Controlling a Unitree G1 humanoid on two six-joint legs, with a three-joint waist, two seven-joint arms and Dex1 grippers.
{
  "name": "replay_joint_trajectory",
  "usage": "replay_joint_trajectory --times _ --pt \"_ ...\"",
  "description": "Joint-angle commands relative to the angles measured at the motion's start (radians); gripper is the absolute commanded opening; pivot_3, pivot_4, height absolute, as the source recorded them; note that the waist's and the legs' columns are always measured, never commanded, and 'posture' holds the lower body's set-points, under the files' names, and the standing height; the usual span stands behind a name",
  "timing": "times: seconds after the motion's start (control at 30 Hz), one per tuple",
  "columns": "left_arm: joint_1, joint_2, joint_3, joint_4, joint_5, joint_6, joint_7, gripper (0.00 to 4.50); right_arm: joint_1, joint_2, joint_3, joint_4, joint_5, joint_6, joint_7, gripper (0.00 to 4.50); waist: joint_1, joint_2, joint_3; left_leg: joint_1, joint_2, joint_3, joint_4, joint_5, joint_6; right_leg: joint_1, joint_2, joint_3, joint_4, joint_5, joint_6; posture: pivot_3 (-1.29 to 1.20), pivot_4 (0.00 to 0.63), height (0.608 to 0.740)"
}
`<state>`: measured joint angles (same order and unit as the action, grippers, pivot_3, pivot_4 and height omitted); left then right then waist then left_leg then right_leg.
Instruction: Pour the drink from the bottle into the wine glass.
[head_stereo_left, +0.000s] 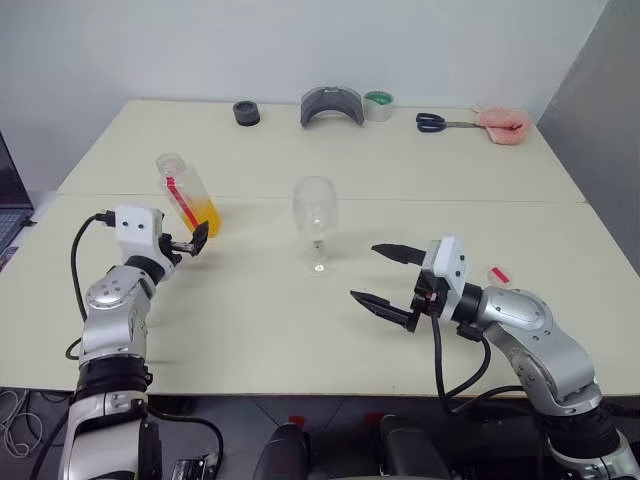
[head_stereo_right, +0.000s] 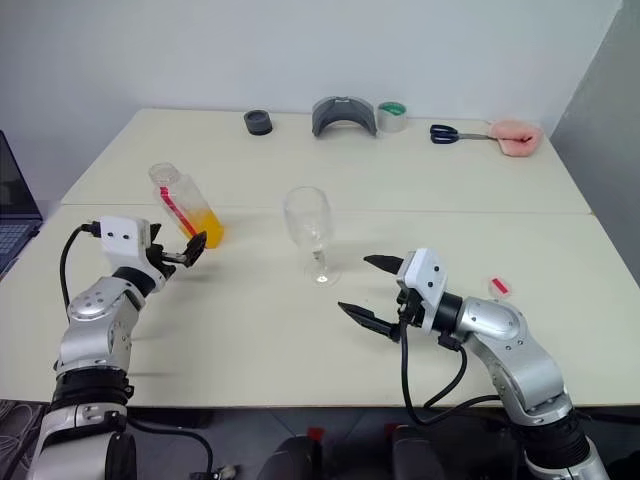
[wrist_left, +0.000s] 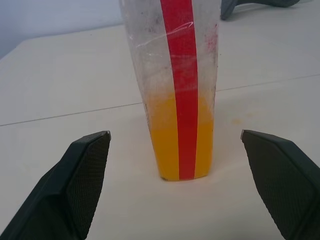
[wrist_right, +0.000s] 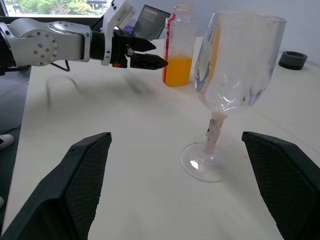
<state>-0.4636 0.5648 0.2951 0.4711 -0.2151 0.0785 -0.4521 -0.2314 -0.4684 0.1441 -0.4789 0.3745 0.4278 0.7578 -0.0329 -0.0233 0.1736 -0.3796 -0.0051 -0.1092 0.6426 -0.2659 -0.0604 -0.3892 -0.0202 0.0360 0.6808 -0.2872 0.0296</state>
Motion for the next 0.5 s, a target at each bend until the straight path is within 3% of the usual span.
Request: replay_joint_trajectory --times 0.03,0.5 --pt "-0.051 0.026 -0.002 0.036 0.010 -0.042 -0.017 4.50 -0.017 -0.005 0.003 -0.033 -0.005 -0.018 -0.002 4.45 0.000 0.000 0.000 0.000 0.000 0.000 0.000 0.000 0.000 0.000 0.000 0.000 0.000 0.000 0.000 0.00 0.150 0.740" --pt "-0.238 0.053 -0.015 0.304 0.021 -0.122 -0.076 4.50 -0.033 0.000 0.014 -0.024 -0.021 -0.024 -0.004 4.45 0.000 0.000 0.000 0.000 0.000 0.000 0.001 0.000 0.000 0.000 0.000 -0.001 0.000 0.000 0.000 0.00 0.150 0.740"
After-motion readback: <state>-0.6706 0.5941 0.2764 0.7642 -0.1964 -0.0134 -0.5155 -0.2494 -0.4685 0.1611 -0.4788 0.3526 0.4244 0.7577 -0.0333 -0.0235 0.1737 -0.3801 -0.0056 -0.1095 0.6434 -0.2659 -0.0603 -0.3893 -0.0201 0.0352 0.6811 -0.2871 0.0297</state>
